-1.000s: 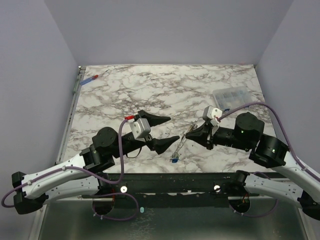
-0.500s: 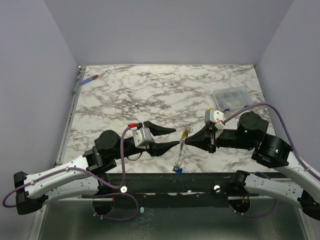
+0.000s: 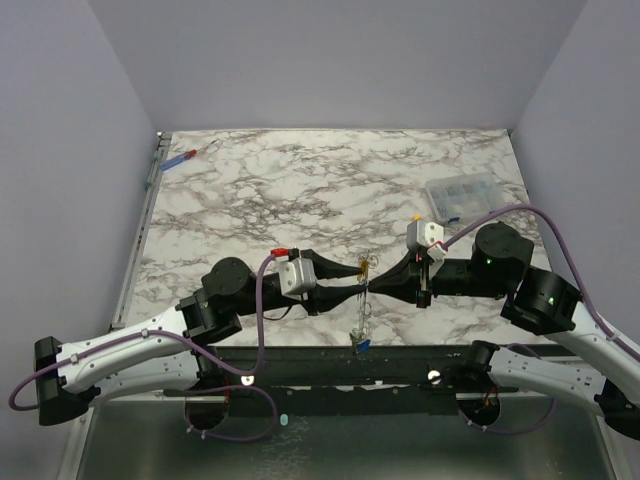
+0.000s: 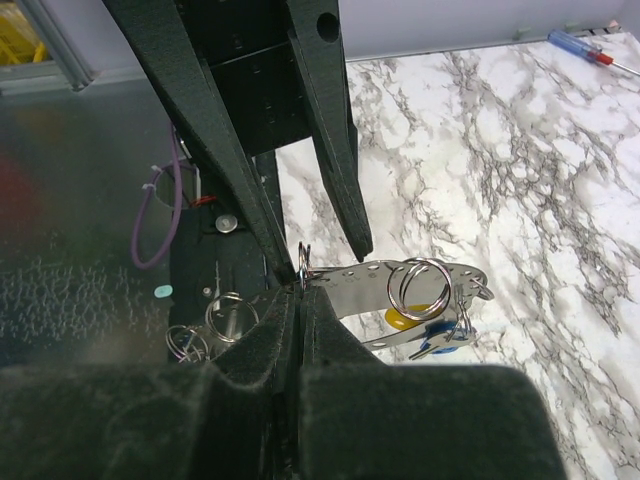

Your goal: Put the keys on the keyring

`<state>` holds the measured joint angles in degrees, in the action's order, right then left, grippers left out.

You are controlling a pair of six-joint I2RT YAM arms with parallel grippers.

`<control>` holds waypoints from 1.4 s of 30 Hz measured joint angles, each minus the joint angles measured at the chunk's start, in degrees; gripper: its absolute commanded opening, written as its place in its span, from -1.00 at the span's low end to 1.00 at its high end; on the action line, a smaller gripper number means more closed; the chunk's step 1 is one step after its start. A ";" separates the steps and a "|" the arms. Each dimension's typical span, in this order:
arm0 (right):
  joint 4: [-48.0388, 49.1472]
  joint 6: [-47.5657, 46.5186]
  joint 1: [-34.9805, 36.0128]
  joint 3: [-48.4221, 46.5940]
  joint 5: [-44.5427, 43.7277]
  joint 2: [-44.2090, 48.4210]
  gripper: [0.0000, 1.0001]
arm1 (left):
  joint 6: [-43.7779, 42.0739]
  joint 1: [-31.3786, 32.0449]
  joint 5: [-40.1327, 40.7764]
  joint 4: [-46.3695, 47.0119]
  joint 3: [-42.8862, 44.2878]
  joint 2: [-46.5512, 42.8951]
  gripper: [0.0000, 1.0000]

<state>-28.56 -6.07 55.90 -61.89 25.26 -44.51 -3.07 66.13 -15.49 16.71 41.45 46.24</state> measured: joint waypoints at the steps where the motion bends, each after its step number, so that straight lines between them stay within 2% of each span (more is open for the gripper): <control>1: -0.07 0.00 0.00 0.00 0.04 0.00 -0.99 | 0.02 0.00 -0.17 0.02 0.00 0.09 -0.28; 7: -0.42 0.00 -0.04 0.00 0.13 0.00 -0.99 | 0.44 0.00 -1.27 0.66 0.00 0.85 -0.49; 15: -1.16 -0.17 -0.24 0.00 0.09 0.07 -0.99 | 1.16 0.00 -2.34 1.07 0.00 1.49 -1.00; 19: -1.11 -0.42 -0.26 0.00 0.11 0.07 -0.96 | 1.81 0.00 -2.67 1.53 -0.04 1.51 -1.00; 23: -1.18 -0.48 -0.26 0.00 0.04 0.02 -0.49 | 1.88 0.00 -2.67 2.38 -0.52 1.53 -1.00; 27: -1.27 -0.68 -0.26 0.00 -0.15 -0.28 -0.24 | 1.70 0.00 -1.86 2.84 -1.49 1.53 -1.00; 37: -2.75 -1.88 -0.24 -0.90 -3.17 0.07 -0.01 | 0.55 0.00 0.13 2.84 -2.99 1.33 -1.00; 42: -5.62 -3.34 -0.24 -2.62 -5.27 0.39 0.02 | 0.15 0.00 0.57 2.82 -3.04 1.33 -1.00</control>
<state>-34.17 -9.41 55.66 -64.51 19.99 -44.12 -2.92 66.13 -14.92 19.53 38.41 47.57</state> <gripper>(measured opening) 0.504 0.017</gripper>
